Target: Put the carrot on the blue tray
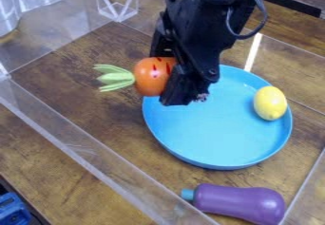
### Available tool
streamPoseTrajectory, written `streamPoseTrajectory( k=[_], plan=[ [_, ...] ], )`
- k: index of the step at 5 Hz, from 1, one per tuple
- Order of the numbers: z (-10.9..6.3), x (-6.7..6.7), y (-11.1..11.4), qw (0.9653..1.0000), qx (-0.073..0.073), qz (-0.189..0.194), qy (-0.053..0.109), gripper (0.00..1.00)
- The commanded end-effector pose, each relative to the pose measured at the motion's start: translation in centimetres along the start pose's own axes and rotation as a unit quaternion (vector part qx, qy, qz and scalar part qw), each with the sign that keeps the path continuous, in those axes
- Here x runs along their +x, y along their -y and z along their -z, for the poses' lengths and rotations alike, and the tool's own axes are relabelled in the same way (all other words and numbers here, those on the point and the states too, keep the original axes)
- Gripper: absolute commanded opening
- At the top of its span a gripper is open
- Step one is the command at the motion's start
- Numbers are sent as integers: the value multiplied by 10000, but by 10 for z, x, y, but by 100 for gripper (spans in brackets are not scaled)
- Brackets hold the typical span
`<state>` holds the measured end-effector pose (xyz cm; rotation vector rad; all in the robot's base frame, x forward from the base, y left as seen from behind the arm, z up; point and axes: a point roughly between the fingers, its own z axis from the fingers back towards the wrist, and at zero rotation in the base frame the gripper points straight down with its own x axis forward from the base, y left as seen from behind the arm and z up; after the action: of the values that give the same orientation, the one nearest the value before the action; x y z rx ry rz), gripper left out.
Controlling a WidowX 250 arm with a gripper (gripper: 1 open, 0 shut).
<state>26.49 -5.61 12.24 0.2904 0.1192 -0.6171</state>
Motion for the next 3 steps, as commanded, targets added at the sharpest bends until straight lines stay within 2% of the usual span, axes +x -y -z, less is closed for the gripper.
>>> streamPoseTrajectory(
  k=[1,3],
  plan=[
    [-21,0,0,9992,69,-115,365,0],
    [-8,4,21,9986,35,-190,499,0]
  ],
)
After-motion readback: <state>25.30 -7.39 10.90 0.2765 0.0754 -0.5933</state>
